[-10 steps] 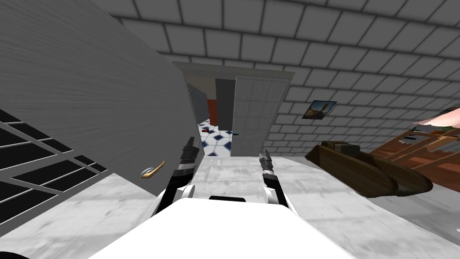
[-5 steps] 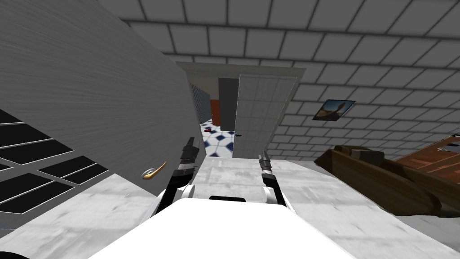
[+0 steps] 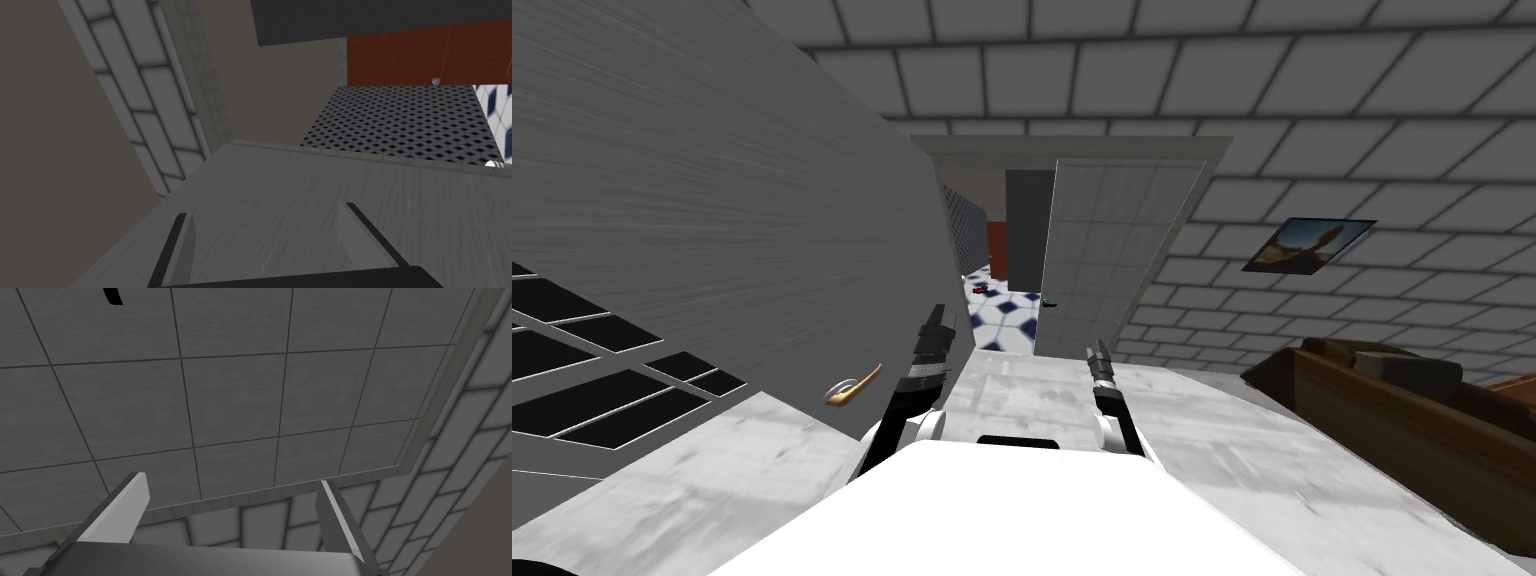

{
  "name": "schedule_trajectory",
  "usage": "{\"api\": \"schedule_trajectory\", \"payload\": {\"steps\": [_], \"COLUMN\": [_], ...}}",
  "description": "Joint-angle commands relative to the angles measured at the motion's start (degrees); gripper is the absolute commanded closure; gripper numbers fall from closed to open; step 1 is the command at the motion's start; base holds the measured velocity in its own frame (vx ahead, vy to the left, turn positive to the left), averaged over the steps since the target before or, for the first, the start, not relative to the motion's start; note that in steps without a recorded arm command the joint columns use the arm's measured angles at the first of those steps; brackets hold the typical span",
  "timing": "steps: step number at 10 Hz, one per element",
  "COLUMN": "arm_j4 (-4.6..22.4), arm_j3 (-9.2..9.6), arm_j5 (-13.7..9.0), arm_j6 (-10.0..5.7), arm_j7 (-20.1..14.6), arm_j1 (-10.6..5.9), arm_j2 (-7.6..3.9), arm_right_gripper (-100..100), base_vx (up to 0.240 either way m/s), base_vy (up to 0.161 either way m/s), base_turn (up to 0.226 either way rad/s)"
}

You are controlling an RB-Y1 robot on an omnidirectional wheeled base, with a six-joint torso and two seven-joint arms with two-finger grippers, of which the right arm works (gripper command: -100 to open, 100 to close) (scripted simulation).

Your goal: Pull the door open

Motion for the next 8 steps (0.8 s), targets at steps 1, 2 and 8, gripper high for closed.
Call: {"api": "schedule_trajectory", "payload": {"steps": [1, 2, 8], "arm_j4": [2.9, 4.6, 14.8], "arm_j3": [0.03, 0.0, -0.16], "arm_j5": [-0.7, -1.1, -3.8], "arm_j6": [-0.9, -1.34, -3.98], "arm_j7": [0.4, 0.6, 1.9], "arm_j1": [-1.08, -1.77, -5.91], "arm_j2": [-0.19, -0.37, -1.39], "arm_right_gripper": [-100, -100, -100], "base_vx": [0.098, 0.1, 0.108], "base_vy": [0.015, 0.001, 0.004], "base_turn": [0.093, 0.14, 0.103]}}
